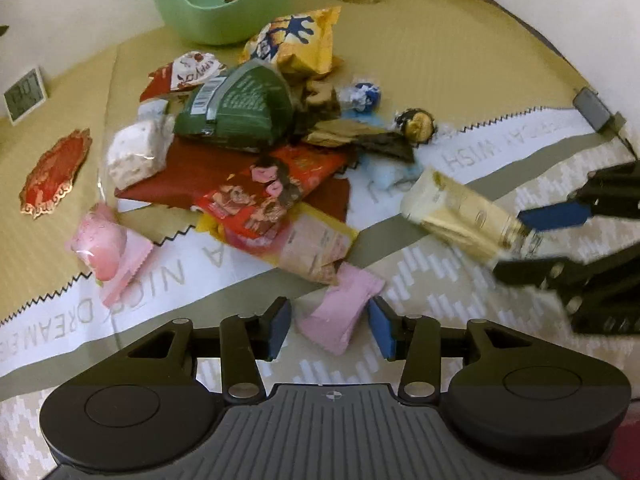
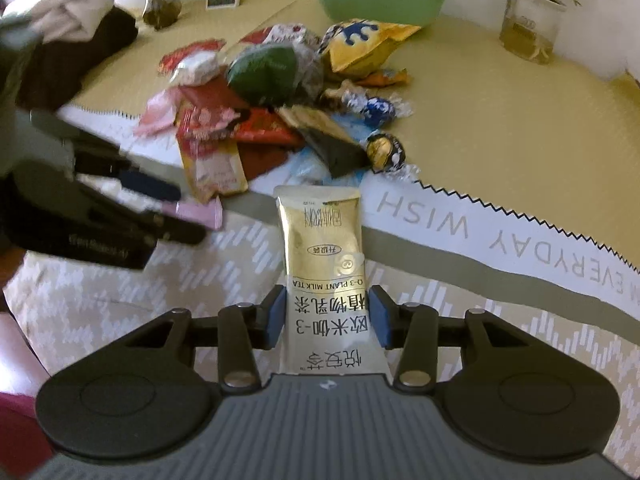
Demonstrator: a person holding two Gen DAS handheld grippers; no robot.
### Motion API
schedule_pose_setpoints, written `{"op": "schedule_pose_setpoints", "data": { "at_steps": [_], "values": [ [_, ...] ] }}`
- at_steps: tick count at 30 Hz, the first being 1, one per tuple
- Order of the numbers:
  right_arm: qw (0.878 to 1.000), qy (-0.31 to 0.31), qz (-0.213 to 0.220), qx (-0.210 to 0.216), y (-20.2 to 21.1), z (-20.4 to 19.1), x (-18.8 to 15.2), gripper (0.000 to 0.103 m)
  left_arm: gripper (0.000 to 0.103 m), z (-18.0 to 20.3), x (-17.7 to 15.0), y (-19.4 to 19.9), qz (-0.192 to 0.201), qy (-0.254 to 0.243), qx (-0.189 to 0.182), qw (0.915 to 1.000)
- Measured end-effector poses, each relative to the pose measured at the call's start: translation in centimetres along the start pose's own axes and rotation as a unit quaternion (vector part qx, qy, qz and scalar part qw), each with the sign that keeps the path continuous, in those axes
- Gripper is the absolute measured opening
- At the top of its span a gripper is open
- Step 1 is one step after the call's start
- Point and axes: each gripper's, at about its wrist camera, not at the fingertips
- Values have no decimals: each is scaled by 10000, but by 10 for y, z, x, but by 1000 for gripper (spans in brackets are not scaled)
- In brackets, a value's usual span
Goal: Organize snacks
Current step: 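Carry the pink candy and gold sachet to the basin and release both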
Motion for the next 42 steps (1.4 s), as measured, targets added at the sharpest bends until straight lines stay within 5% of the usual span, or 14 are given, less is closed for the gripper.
{"op": "schedule_pose_setpoints", "data": {
  "at_steps": [6, 9, 23, 35, 42],
  "values": [
    [9993, 230, -92, -264, -10, -12, 1, 59, 95, 21, -1, 3, 11, -241, -51, 9997],
    [9991, 274, -53, -328, -10, -14, 1, 52, 93, 24, 3, 1, 7, -190, -22, 9998],
    [9985, -73, 392, 374, 39, -2, 17, 49, 89, 7, 43, 65, 810, -143, -124, 9965],
    [9902, -551, 1176, 504, 43, 30, 137, 49, 89, -43, 153, 112, 1684, -387, 428, 9840],
    [9831, -1118, 1368, 483, 22, 59, 210, 49, 90, -86, 218, 100, 1862, -168, 561, 9808]
  ]
}}
Point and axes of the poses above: each gripper's, at about its wrist camera, not at the fingertips, and y roughly against the way its jaws point, z to its right, x to its top, and after that the axes turned 2 degrees about -x, right-handed
